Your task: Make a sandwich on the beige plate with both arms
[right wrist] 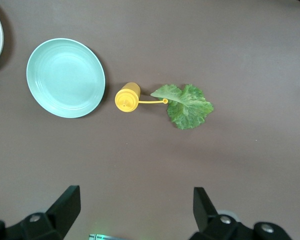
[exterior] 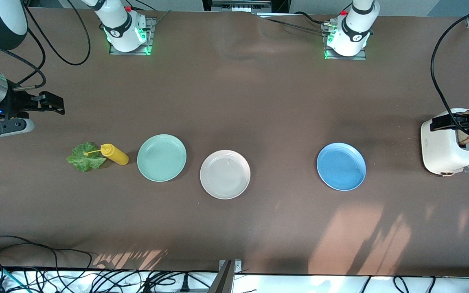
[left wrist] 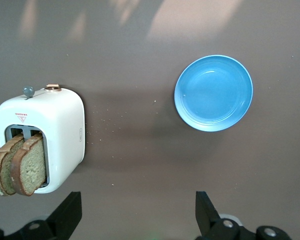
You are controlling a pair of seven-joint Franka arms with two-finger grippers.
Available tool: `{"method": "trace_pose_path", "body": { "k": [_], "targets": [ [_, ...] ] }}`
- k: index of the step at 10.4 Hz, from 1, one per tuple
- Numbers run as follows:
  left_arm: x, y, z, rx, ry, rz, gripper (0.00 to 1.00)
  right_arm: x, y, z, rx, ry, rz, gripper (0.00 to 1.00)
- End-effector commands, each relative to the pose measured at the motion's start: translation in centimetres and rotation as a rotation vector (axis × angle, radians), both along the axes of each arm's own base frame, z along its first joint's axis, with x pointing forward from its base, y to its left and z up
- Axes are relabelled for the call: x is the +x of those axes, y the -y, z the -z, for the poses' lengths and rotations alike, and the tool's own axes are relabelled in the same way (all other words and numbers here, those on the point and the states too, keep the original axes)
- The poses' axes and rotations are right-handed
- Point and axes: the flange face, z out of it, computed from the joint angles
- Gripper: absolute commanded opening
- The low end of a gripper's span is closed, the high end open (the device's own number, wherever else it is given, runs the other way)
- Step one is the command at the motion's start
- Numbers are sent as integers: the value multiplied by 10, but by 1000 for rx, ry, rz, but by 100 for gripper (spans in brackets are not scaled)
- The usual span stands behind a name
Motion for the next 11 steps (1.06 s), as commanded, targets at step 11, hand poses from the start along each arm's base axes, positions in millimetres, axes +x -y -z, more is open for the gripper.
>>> {"method": "trace_pose_path", "body": {
  "k": [11],
  "targets": [
    [-2, 5, -4, 26, 0, 9, 100, -1, 8, 0, 32, 12, 30, 100]
  ]
}}
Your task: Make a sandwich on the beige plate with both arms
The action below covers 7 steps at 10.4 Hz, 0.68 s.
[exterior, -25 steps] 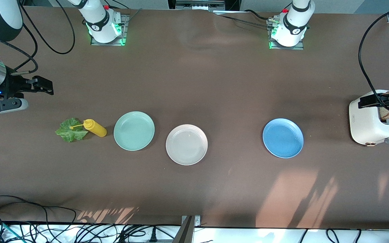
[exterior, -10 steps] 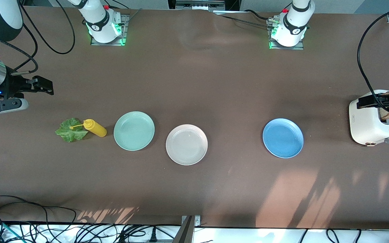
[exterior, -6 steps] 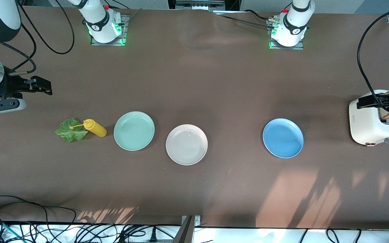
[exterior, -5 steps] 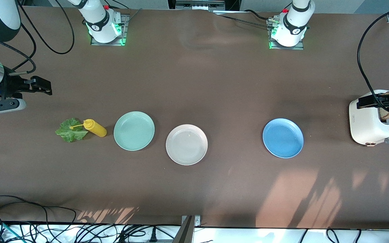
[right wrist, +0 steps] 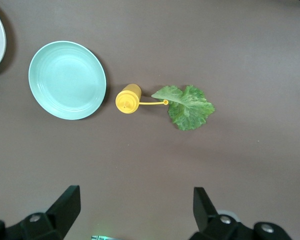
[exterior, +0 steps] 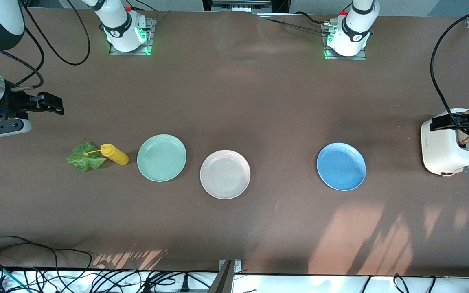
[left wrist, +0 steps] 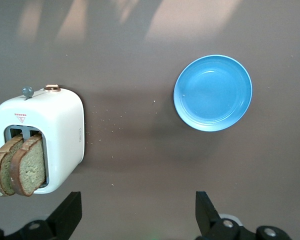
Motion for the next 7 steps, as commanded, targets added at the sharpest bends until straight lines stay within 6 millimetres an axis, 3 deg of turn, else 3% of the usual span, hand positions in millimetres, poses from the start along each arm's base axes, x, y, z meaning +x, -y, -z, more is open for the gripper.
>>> {"method": "trace_pose_path", "body": {
  "k": [1, 7],
  "targets": [
    [-2, 3, -4, 25, 0, 5, 100, -2, 8, 0, 19, 8, 25, 100],
    [-2, 5, -4, 24, 1, 8, 100, -2, 12, 1, 31, 4, 34, 100]
  ]
}}
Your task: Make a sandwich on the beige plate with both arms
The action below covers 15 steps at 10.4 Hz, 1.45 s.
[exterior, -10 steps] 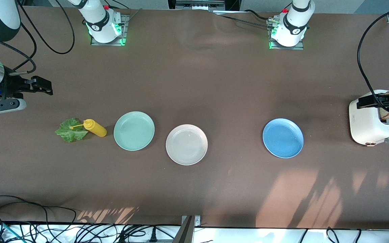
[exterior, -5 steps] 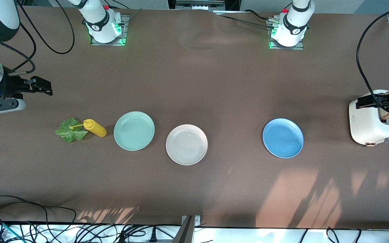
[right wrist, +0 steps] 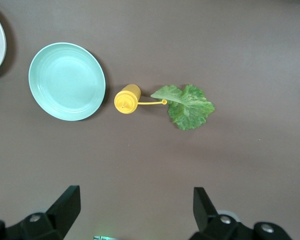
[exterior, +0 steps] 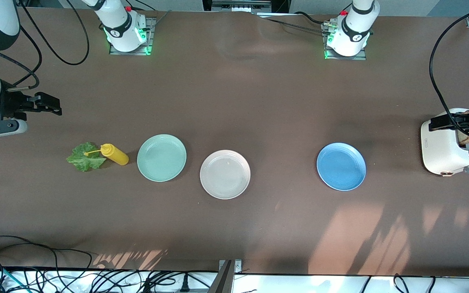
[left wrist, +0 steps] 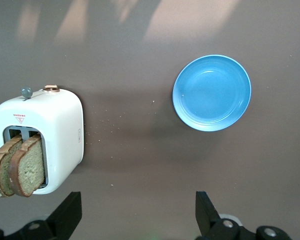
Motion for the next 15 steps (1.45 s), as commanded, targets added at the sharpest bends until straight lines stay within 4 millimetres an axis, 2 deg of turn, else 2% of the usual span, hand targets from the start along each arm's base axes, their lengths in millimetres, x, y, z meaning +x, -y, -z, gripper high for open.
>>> {"method": "trace_pose_path", "body": {
  "k": [1, 5, 15],
  "targets": [
    [-2, 4, -4, 23, 1, 5, 100, -3, 4, 1, 20, 4, 18, 100],
    [-1, 13, -5, 23, 9, -19, 100, -3, 4, 1, 20, 4, 18, 100],
    [-1, 15, -3, -1, 7, -31, 100, -2, 4, 1, 21, 4, 18, 100]
  ]
}}
